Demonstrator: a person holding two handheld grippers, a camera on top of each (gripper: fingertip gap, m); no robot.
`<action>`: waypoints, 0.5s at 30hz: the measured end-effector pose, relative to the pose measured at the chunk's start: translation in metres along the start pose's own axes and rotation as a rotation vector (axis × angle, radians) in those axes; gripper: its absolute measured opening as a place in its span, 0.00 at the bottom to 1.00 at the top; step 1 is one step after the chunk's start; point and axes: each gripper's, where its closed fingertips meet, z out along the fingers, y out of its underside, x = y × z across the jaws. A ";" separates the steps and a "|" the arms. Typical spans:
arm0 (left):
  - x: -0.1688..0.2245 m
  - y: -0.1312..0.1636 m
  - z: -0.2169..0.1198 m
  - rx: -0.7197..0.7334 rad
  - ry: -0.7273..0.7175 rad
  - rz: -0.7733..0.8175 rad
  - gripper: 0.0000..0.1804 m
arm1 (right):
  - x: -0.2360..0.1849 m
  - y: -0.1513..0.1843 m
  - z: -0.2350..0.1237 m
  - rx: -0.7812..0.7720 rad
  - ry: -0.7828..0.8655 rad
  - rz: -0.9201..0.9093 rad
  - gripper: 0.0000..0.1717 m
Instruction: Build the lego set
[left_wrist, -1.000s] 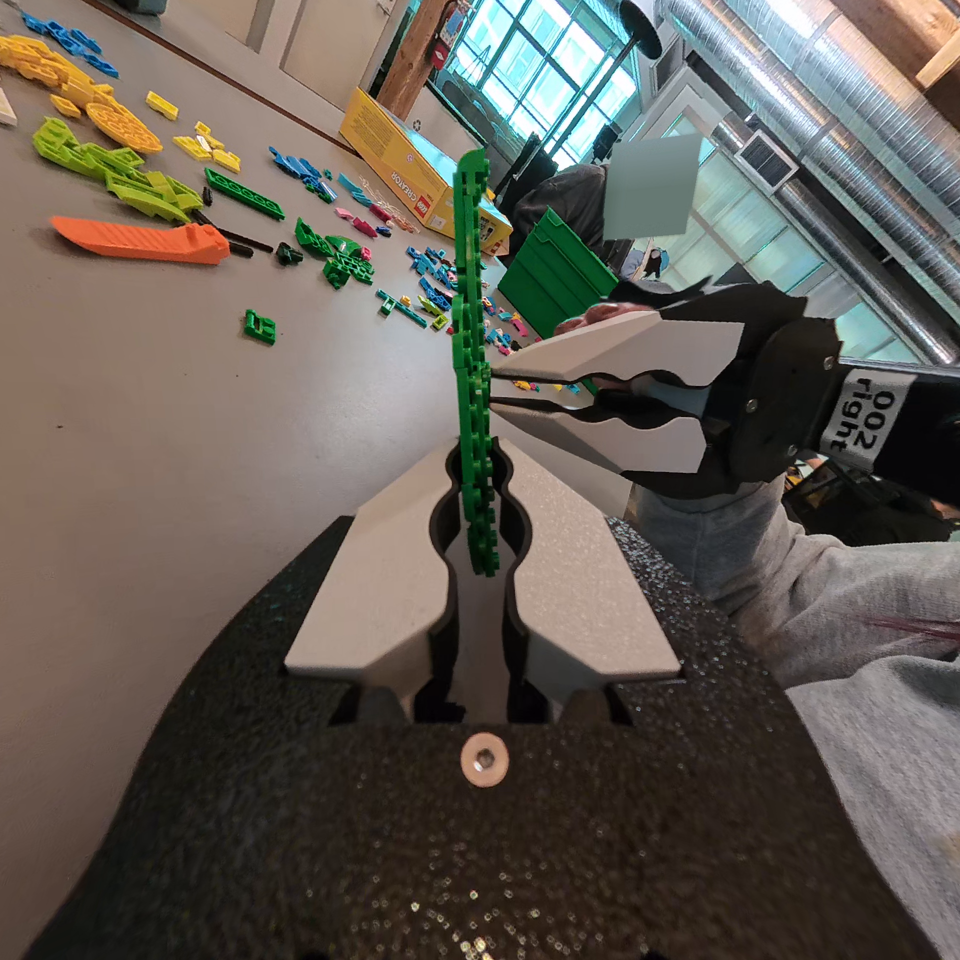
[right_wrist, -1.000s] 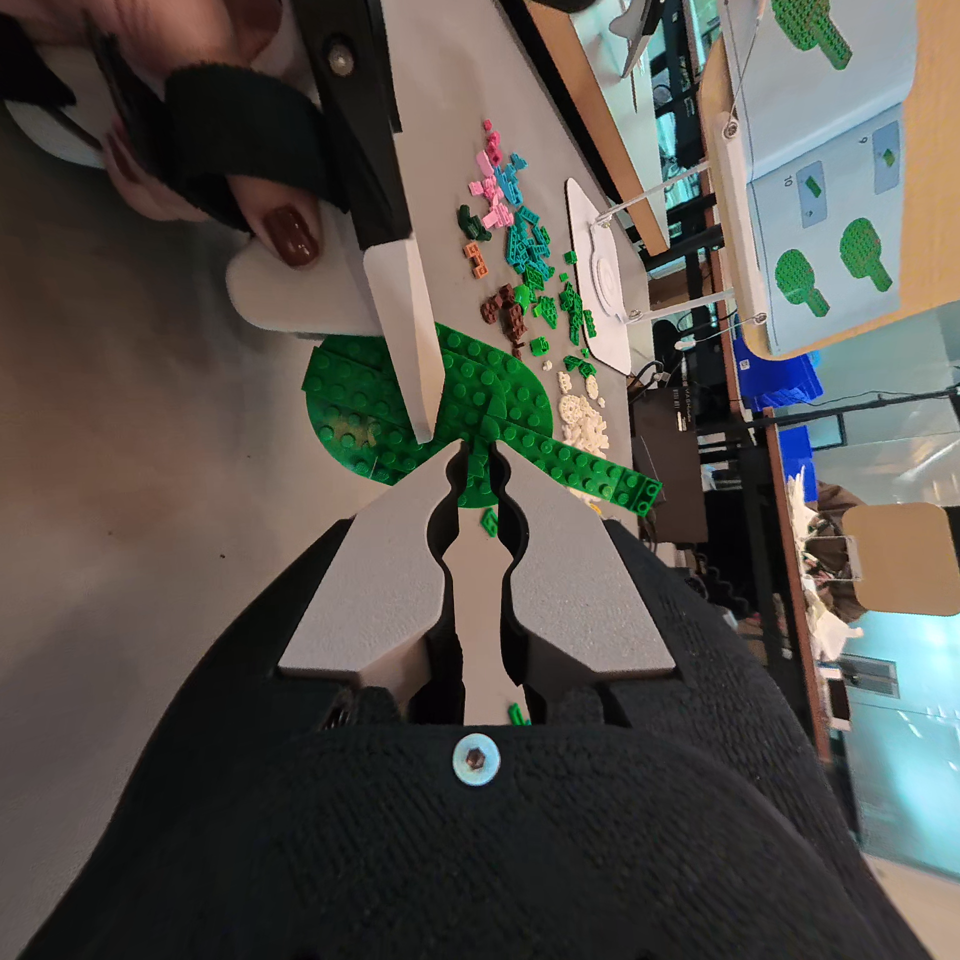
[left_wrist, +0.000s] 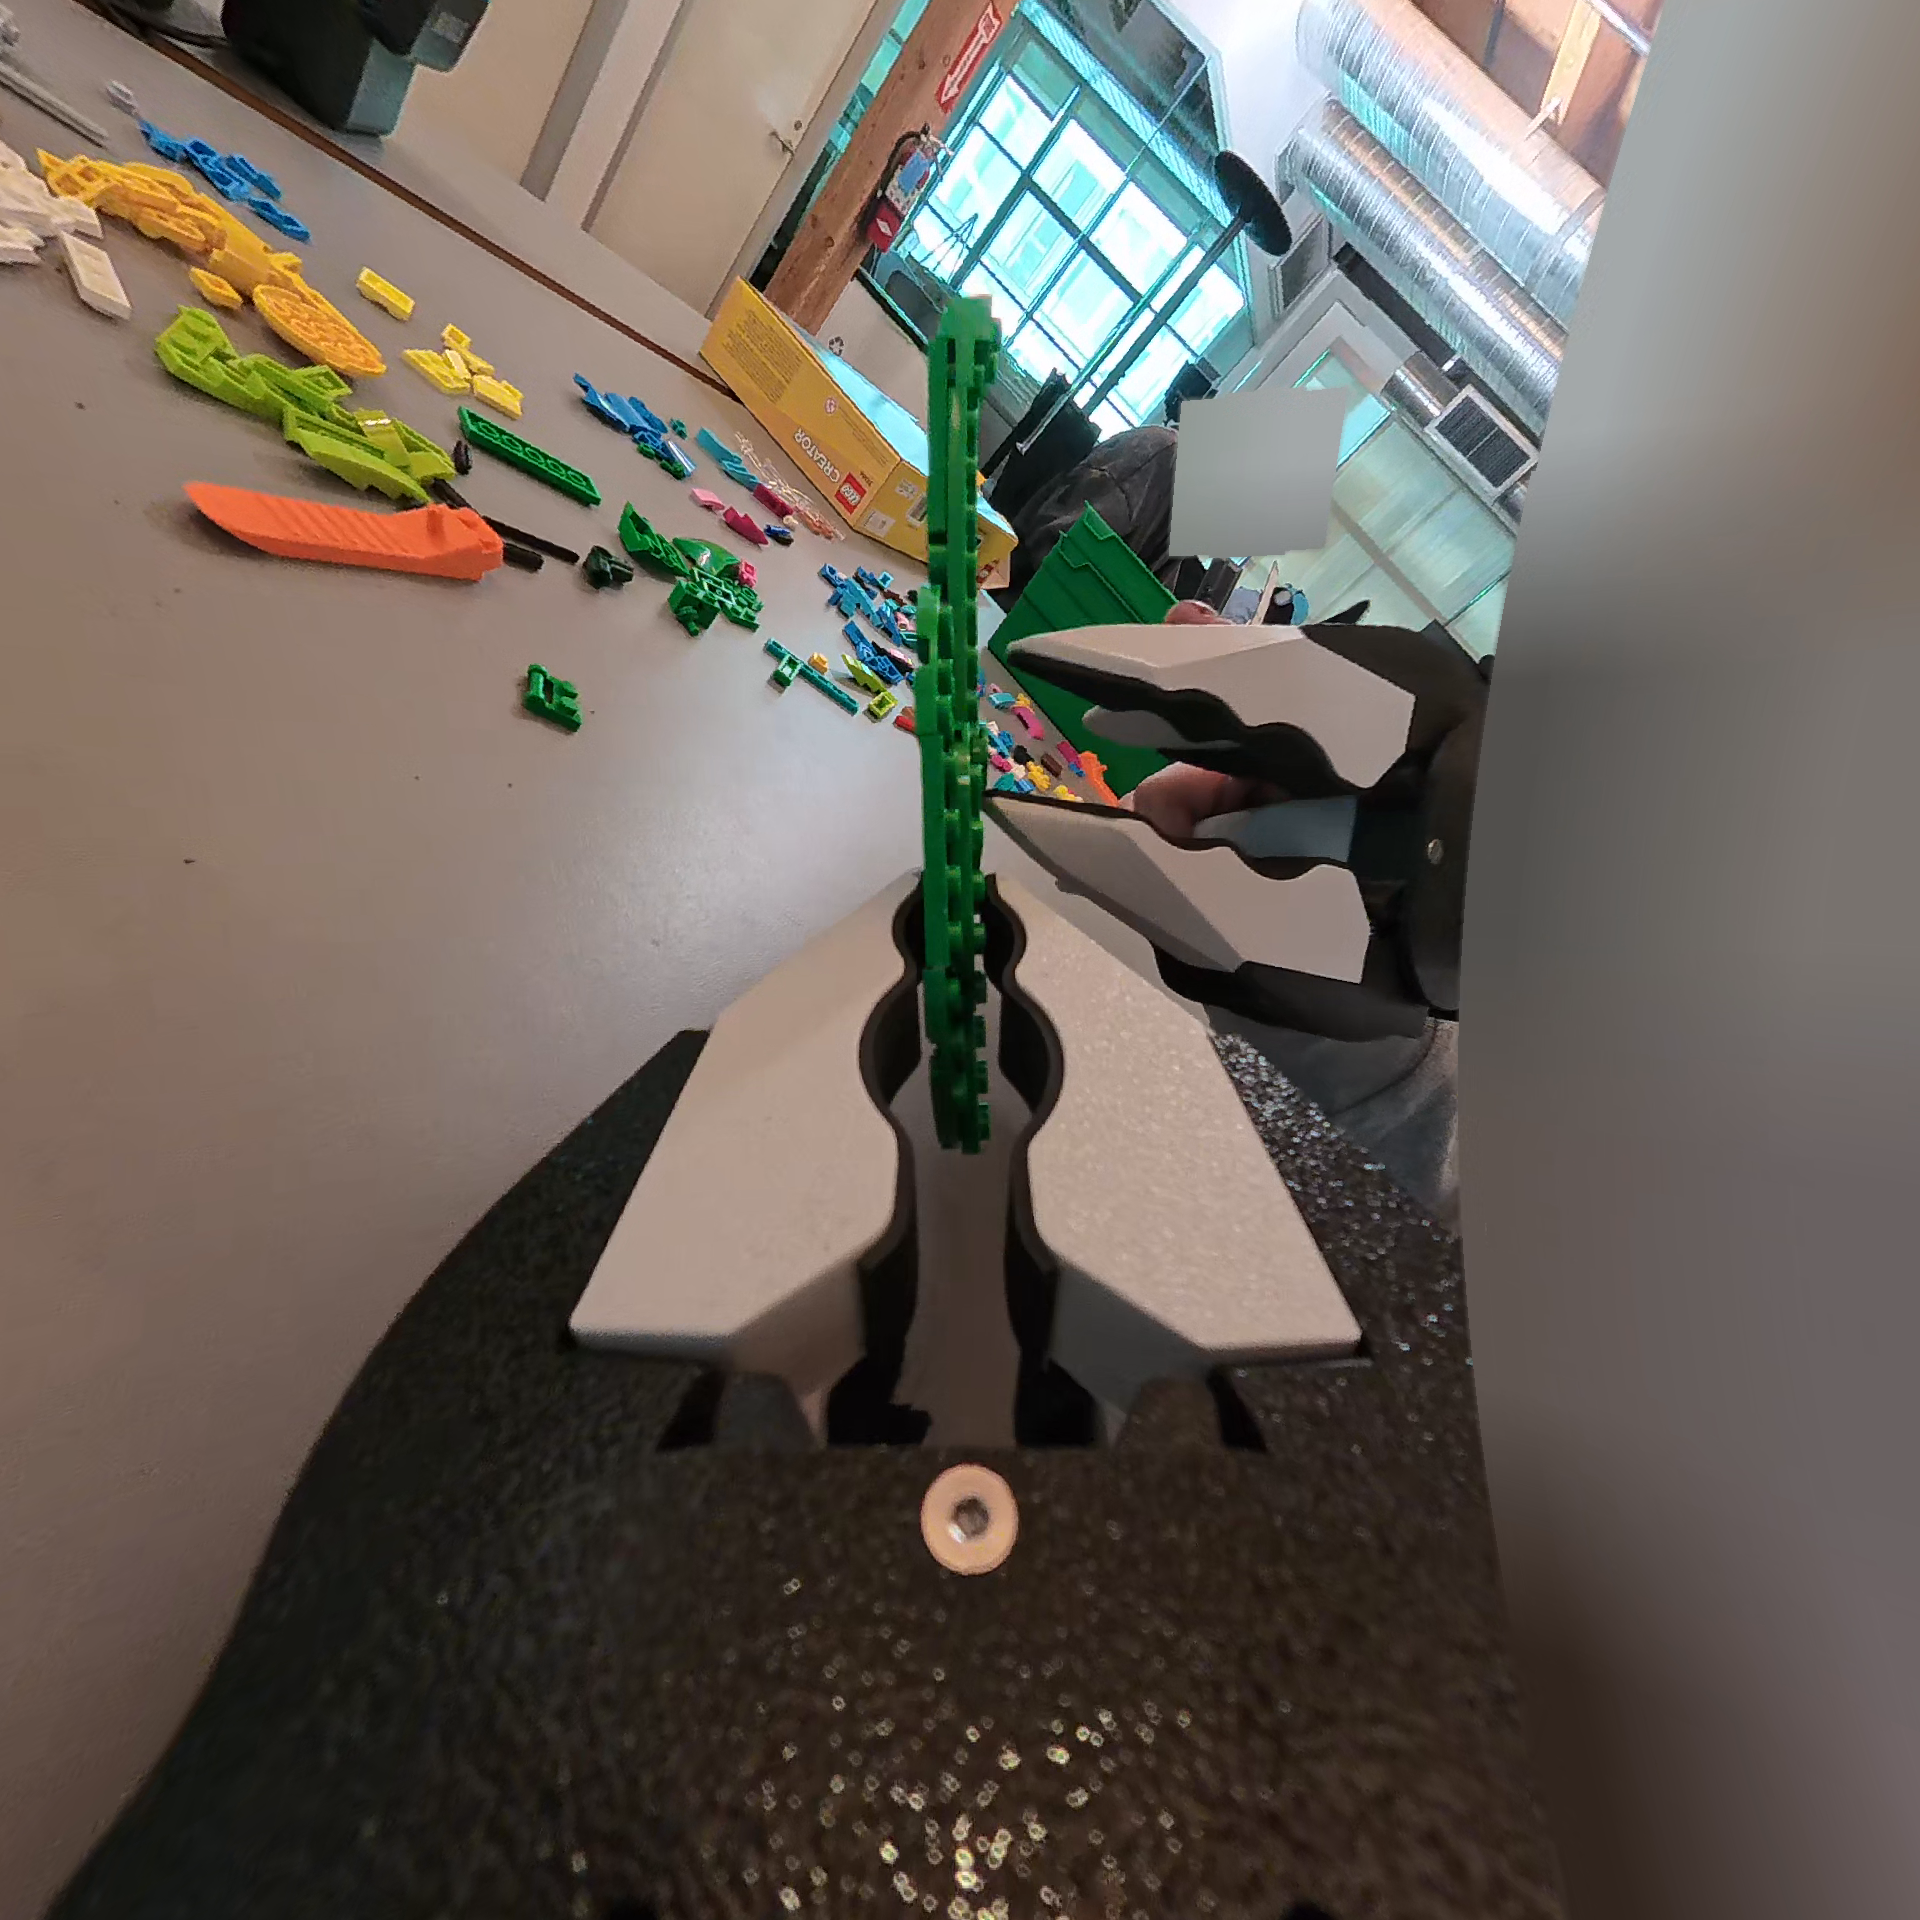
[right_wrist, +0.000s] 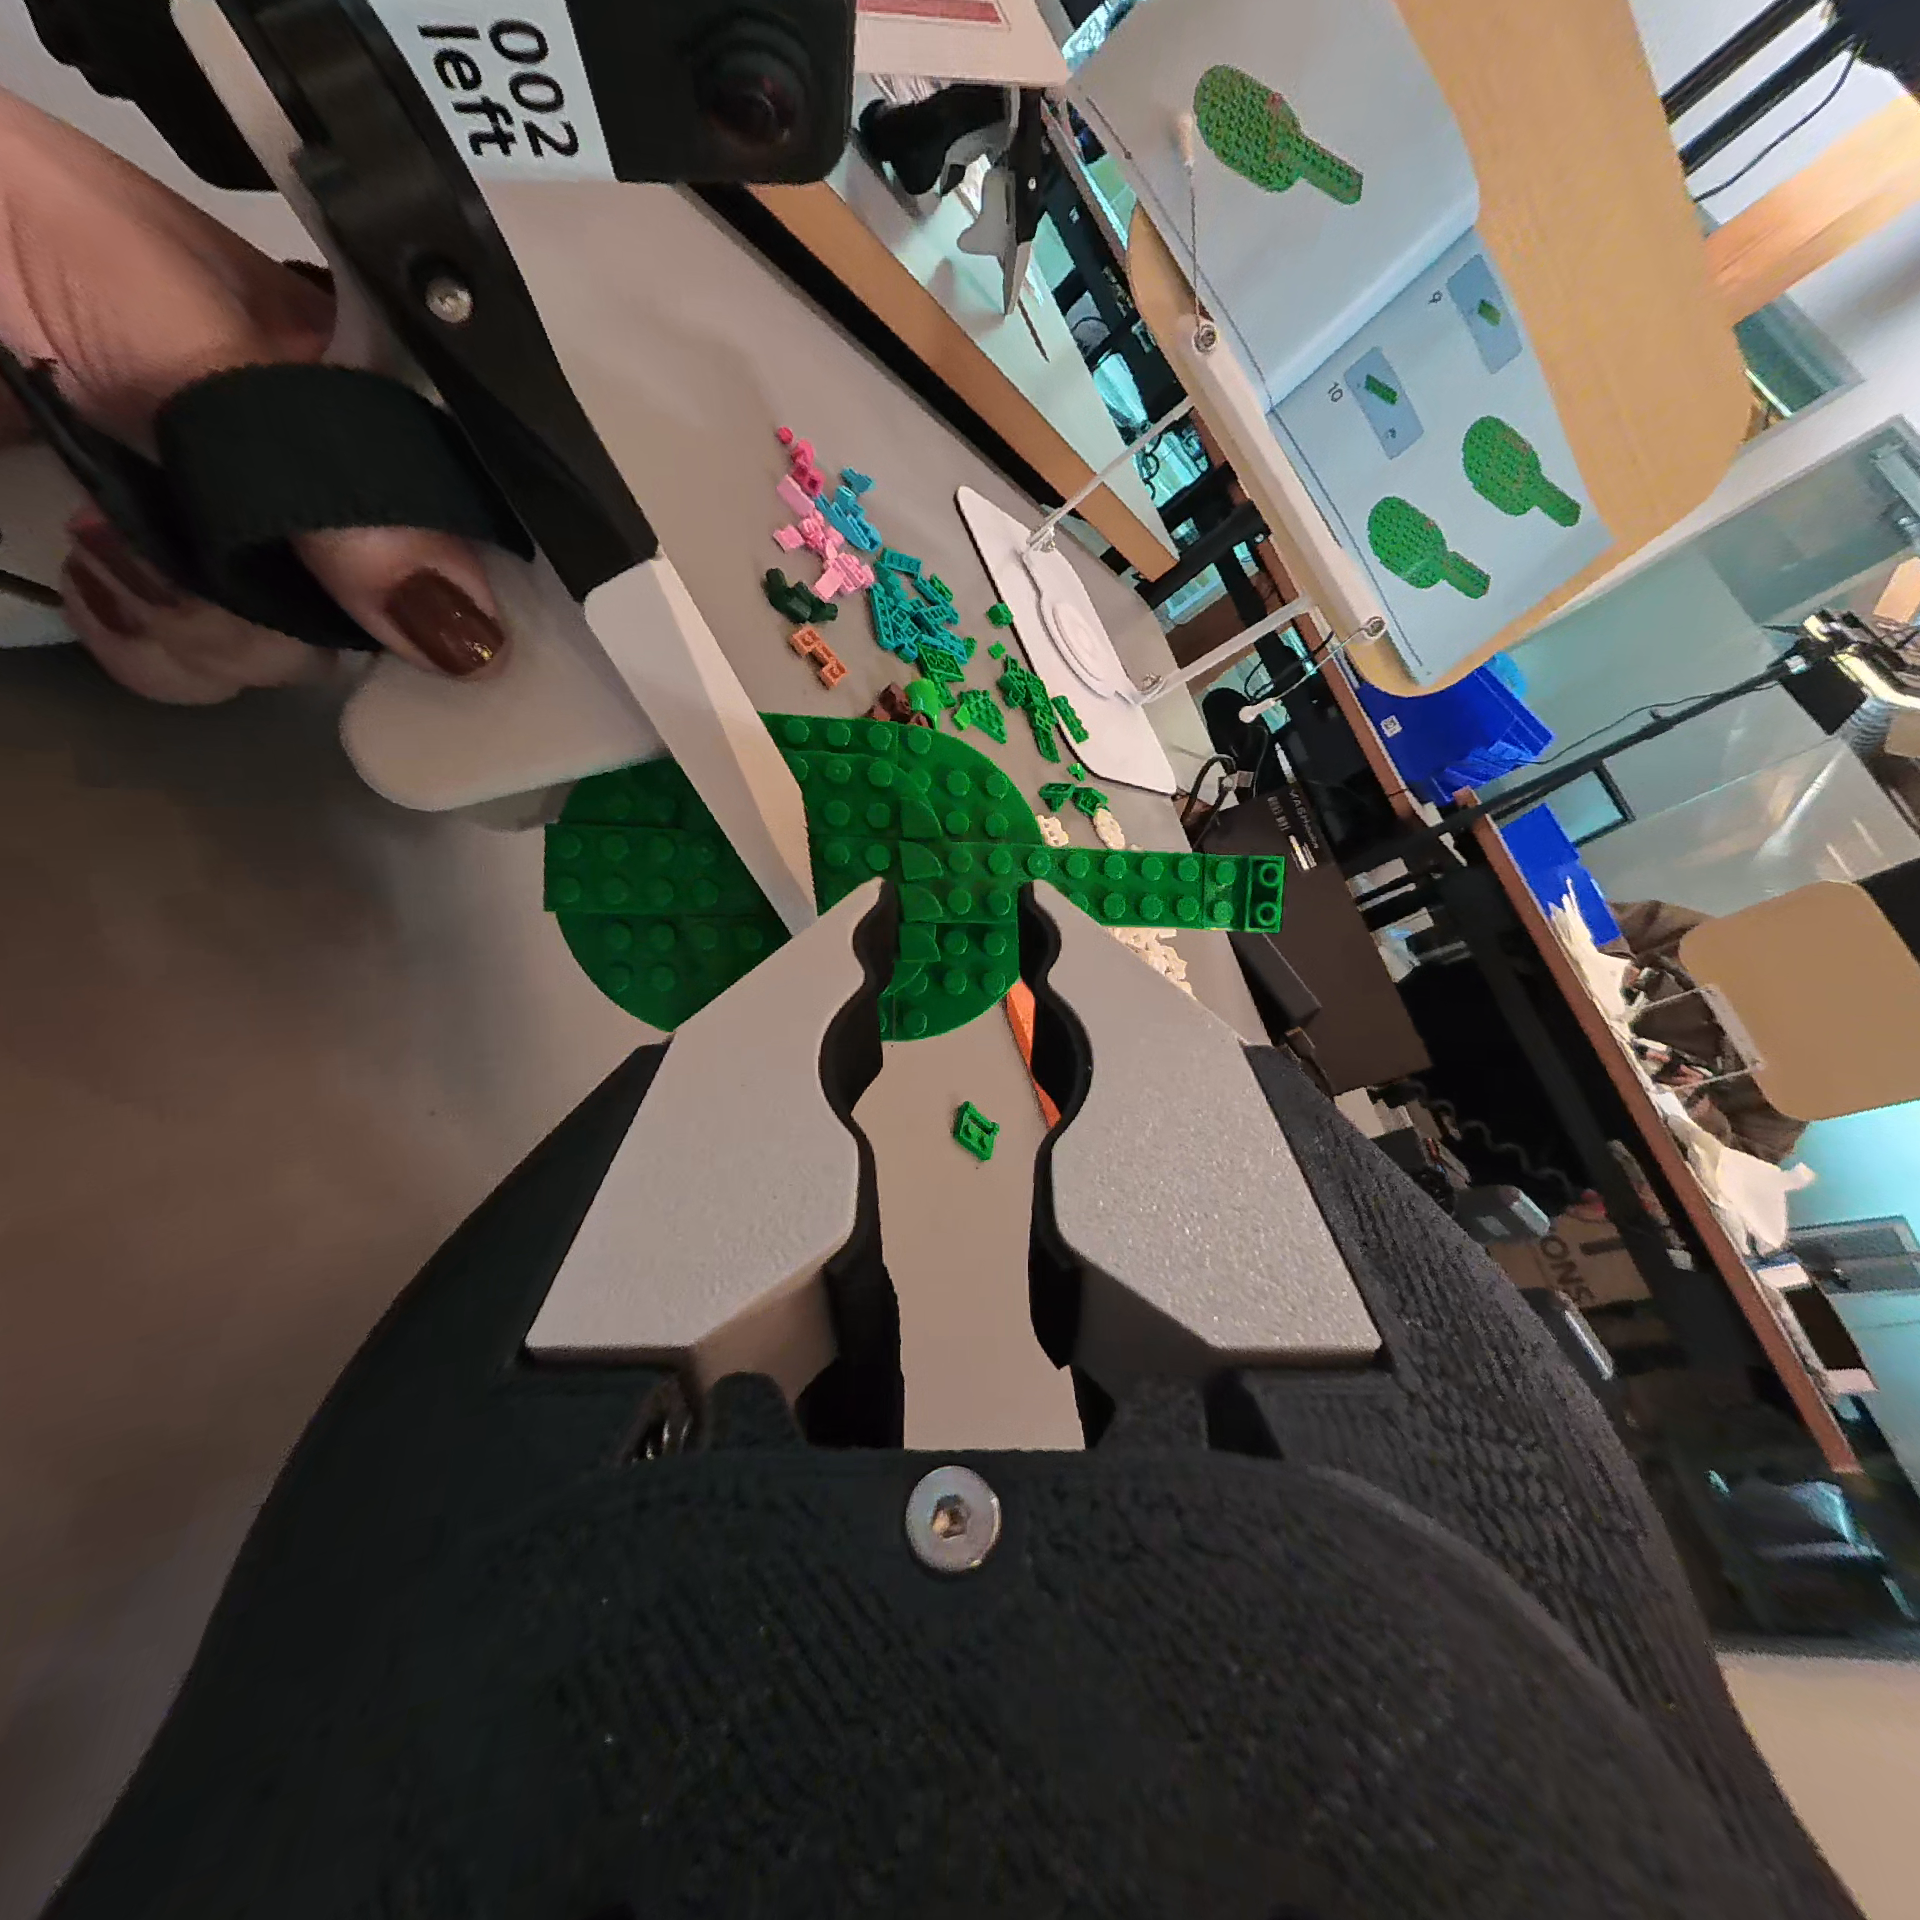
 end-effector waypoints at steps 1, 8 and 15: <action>0.000 0.000 0.000 -0.002 -0.002 0.004 0.03 | 0.000 0.000 0.000 0.000 -0.001 0.000 0.13; 0.001 0.002 0.001 -0.011 -0.002 0.021 0.03 | -0.001 0.000 -0.001 -0.013 -0.014 -0.008 0.12; 0.000 0.000 -0.001 0.008 -0.014 0.025 0.03 | 0.001 -0.002 0.003 -0.025 0.029 0.065 0.12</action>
